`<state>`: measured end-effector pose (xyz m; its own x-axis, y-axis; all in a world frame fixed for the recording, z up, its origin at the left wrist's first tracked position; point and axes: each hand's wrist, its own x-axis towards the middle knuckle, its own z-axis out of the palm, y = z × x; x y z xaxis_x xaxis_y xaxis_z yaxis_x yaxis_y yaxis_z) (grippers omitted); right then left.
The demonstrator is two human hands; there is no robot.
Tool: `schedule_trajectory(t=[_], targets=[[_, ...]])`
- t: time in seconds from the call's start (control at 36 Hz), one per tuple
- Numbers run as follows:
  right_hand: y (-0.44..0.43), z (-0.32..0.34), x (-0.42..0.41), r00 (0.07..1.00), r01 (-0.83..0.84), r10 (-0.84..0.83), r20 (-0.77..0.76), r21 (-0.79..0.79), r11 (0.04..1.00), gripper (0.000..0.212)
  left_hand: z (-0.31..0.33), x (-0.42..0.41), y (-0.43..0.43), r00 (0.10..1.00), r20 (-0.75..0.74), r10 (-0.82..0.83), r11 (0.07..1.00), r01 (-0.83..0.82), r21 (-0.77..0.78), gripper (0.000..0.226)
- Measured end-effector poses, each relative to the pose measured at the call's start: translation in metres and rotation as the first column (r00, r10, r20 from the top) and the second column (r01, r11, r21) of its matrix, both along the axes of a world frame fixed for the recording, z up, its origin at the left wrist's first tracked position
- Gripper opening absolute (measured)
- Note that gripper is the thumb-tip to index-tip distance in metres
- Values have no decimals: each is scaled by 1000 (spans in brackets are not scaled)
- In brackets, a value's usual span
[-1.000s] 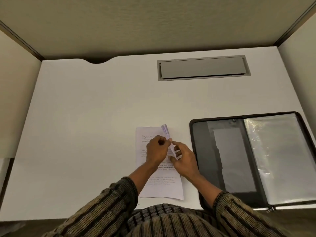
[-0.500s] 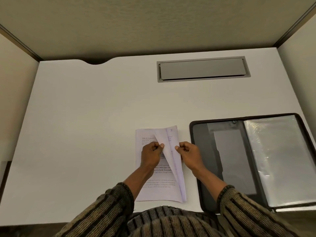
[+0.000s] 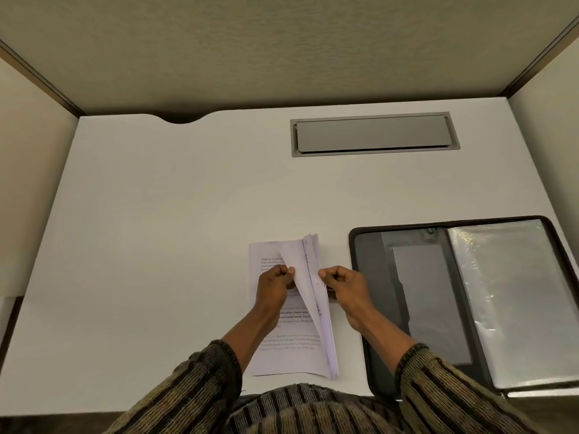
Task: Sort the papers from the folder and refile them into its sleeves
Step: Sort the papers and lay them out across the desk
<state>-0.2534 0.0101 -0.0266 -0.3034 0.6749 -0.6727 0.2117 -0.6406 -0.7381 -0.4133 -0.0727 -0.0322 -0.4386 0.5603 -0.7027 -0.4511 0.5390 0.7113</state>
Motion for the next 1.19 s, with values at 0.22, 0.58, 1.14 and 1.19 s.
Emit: schedule_trajectory(t=[0.22, 0.58, 1.14, 1.19], targets=[[-5, -7, -1, 998, 59, -61, -22, -78, 995, 19, -3, -3, -1, 998, 55, 27, 1000, -26, -5, 18], [-3, -16, -4, 1000, 21, -20, 13, -33, 999, 23, -6, -4, 0, 997, 66, 49, 999, -50, 4, 16], [-5, -23, -4, 954, -219, 75, 290, 506, 834, 15, -6, -1, -3, 1000, 22, -5, 999, 4, 32, 21], [-6, -23, -3, 965, -161, 54, 256, 419, 894, 18, -5, 0, -3, 1000, 15, -7, 1000, 6, 26, 20]])
